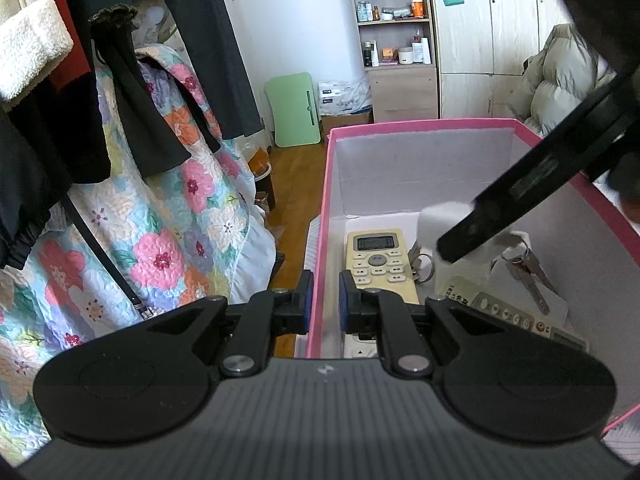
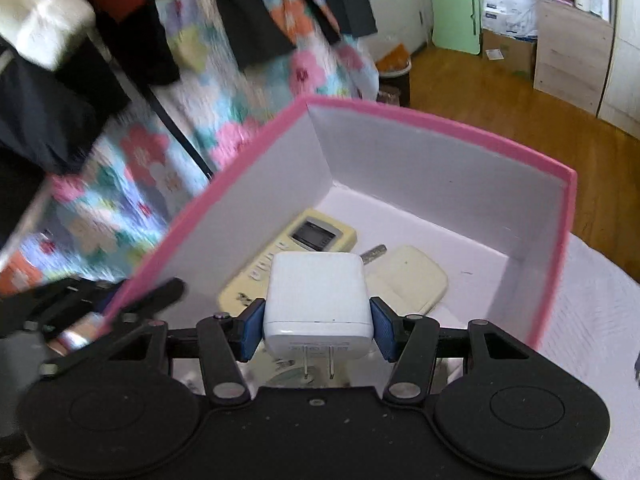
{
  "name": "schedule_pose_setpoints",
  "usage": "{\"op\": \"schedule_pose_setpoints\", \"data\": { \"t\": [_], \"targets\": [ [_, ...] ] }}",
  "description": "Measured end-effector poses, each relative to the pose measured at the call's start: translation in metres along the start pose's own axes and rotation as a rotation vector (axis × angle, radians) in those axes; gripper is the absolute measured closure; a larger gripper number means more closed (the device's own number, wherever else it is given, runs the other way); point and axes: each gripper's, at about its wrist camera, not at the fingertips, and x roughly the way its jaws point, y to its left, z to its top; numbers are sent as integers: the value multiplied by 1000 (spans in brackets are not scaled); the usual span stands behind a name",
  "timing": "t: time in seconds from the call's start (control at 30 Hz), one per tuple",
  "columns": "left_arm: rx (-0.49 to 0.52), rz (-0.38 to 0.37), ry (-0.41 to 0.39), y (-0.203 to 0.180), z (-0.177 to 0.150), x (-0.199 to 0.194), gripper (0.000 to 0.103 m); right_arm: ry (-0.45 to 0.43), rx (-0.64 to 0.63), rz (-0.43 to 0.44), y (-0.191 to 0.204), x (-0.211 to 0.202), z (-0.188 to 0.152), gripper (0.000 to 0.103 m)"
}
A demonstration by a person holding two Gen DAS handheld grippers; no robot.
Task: Organize rigid objects
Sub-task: 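Carry the white charger into the pink box and release it, then lower the pink box onto the table with the left gripper and release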
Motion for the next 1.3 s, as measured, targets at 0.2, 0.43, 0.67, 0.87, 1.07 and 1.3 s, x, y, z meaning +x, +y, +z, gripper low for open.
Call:
{"op": "schedule_pose_setpoints", "data": {
  "t": [0.2, 0.43, 0.67, 0.87, 1.07, 1.3],
  "targets": [
    [5, -3, 1, -1, 1, 2, 92, 35, -68, -74, 8, 12, 3, 40],
    [11, 4, 3, -1, 1, 2, 92, -118, -39, -127, 6, -37, -16, 36],
    [18, 16, 11, -2, 2, 3, 92, -284, 63, -81, -4, -99, -67, 36],
    [2, 16, 32, -2, 4, 4, 92, -436, 57, -49, -13, -141, -119, 36],
    [-50, 33, 39, -1, 8, -10, 92, -503, 70, -87, -12, -164, -147, 36],
    [-52, 81, -34, -13, 14, -68, 89, -568, 98, -187, -4, -174, -165, 33]
  ]
}}
